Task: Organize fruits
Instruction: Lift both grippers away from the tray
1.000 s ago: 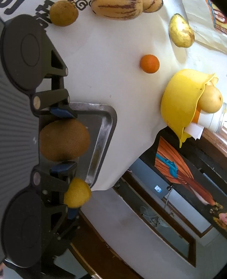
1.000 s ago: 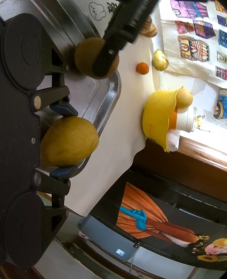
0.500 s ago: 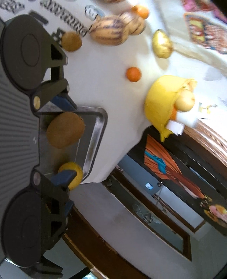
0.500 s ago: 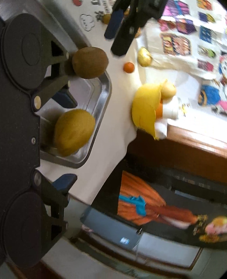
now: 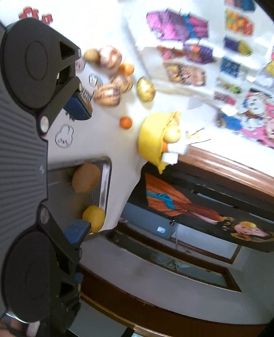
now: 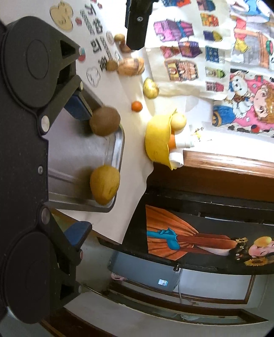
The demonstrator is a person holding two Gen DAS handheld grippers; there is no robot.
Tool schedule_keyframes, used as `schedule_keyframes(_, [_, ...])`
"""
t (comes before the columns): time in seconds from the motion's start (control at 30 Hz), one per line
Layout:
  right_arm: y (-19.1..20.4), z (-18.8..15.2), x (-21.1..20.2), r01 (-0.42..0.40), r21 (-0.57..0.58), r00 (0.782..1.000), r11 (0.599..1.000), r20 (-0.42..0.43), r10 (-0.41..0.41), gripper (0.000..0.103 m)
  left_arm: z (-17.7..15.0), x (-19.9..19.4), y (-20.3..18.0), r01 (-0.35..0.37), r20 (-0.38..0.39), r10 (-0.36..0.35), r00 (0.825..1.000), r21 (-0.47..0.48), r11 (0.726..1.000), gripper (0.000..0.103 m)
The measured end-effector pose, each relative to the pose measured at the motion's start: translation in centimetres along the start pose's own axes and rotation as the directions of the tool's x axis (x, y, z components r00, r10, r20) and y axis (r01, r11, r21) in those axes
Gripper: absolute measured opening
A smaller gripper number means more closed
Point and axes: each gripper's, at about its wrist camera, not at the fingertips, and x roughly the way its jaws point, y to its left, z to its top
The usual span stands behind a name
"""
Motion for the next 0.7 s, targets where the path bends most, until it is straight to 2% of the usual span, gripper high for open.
schedule_keyframes(0.17, [1.1, -0.5, -3.7, -0.022, 0.014, 1.000, 1.000, -0.006, 0.022, 0.102, -1.4, -3.6, 0.6, -0.032, 0.034, 0.031, 0.999, 0.015, 0.999, 0.102])
schedule_keyframes(0.33, [2.4, -1.9, -6.0, -0.056, 0.030, 0.997, 0.998, -0.053, 0.057, 0.102, -3.2, -6.6, 1.1, -0.068, 0.054, 0.065, 0.996, 0.053, 0.996, 0.102])
schedule_keyframes(0.7, [6.1, -4.0, -9.1, -0.109, 0.050, 0.987, 0.993, -0.117, 0.115, 0.102, -6.3, -10.3, 3.2, -0.133, 0.028, 0.130, 0.991, 0.103, 0.986, 0.102])
